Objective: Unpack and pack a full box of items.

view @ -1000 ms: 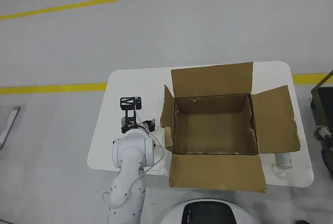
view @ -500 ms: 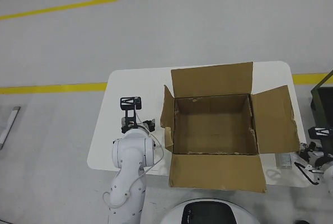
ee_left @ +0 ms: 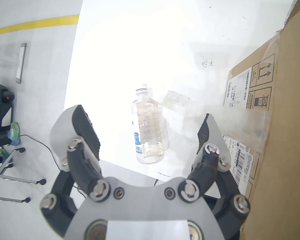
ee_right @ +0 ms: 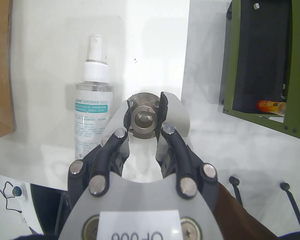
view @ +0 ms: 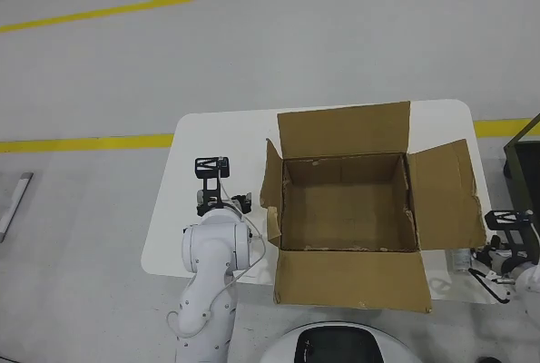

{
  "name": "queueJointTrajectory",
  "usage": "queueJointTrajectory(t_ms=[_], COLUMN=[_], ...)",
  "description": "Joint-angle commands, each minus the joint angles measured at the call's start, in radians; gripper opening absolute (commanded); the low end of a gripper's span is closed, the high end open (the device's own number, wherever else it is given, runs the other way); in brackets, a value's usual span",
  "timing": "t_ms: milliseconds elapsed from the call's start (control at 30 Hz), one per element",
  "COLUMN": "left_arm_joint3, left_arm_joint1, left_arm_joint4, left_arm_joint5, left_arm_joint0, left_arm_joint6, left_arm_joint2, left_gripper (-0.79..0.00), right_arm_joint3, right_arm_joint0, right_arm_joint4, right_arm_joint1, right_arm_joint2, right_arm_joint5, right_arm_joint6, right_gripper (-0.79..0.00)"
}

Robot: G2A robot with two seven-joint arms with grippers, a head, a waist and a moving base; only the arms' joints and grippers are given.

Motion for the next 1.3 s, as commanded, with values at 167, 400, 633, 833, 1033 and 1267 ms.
queueJointTrajectory(t_ms=[167, 400, 633, 833, 1033, 1267], left_arm_joint3=[0.000, 0.000, 0.000, 0.000, 0.000, 0.000], left_arm_joint1=[0.000, 0.000, 0.000, 0.000, 0.000, 0.000], left_arm_joint4=[0.000, 0.000, 0.000, 0.000, 0.000, 0.000], left_arm_joint5=[0.000, 0.000, 0.000, 0.000, 0.000, 0.000], left_arm_joint0=[0.000, 0.000, 0.000, 0.000, 0.000, 0.000], left_arm_joint6=[0.000, 0.000, 0.000, 0.000, 0.000, 0.000], left_arm_joint2=[0.000, 0.000, 0.000, 0.000, 0.000, 0.000], left_gripper=[0.000, 0.000, 0.000, 0.000, 0.000, 0.000], right_arm_joint3=[0.006, -0.046, -0.087, -0.149, -0.178, -0.174], right_arm_joint0=[0.007, -0.020, -0.035, -0.071, -0.095, -0.081], right_arm_joint4=[0.026, 0.115, 0.191, 0.175, 0.154, 0.174], right_arm_joint1=[0.006, 0.010, 0.011, 0.006, 0.003, 0.003], right_arm_joint2=[0.000, 0.040, 0.100, 0.118, 0.095, 0.095], right_arm_joint5=[-0.010, -0.046, -0.031, -0.021, -0.056, -0.042], right_arm_joint6=[-0.021, -0.123, -0.284, -0.555, -0.716, -0.745], right_gripper=[-0.462, -0.299, -0.517, -0.785, -0.785, -0.785])
